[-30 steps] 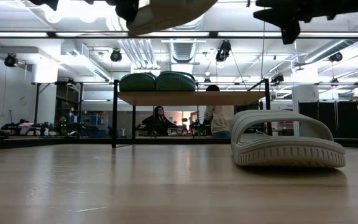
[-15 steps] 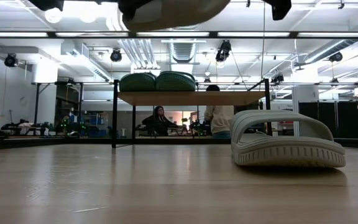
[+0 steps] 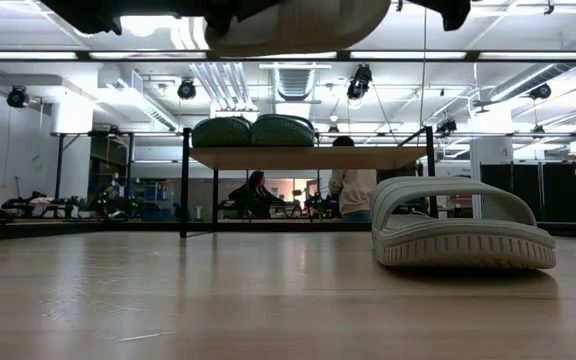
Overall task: Pick and place slides into the shelf
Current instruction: Put the left gray slide on the shelf
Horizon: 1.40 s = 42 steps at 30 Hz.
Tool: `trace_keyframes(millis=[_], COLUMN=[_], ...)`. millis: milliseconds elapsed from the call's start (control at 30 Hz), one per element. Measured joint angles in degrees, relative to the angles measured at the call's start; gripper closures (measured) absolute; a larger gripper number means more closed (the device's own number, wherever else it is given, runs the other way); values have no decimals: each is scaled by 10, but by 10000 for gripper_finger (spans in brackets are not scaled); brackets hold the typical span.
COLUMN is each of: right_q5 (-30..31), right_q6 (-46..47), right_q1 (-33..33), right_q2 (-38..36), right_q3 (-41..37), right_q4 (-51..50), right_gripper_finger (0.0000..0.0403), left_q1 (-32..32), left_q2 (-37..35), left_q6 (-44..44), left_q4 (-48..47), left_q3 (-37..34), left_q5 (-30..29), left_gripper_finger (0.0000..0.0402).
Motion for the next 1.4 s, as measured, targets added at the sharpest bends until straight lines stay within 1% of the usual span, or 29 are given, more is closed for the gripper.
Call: trace_keyframes(millis=[133,300,567,800,900,1067,1167,1300,1400], right_q5=[33,35,33,32,32,34,35,52,64], right_q6=[1,16,28,42,43,63,60,61,58], right_q1=[0,0,0,-3,-3,-3,-3,-7,-14], right_q2=[0,-3,-2,-3,3,32,50,61,66], right_q3=[-3,-3,-4,23,37,51,58,67,71], right_q4=[-2,-9,-9,-2,-2,-5,-5,-4,-2], right_gripper_finger=[248,245,200,185,164,117,98,94,104], left_q1=[0,0,-1,-1,-1,-1,-1,-1,-2], left_q2=[8,8,-5,-12,-13,-13,-13,-13,-13], left_q6=[8,30,51,62,62,63,73,74,73], left_q4=[9,8,9,8,8,12,20,29,36], left_q3=[0,0,0,0,0,0,0,0,0], left_q5=[-1,-4,-3,-4,-4,-5,-5,-5,16], left_gripper_finger=[402,402,401,401,401,401,401,401,401])
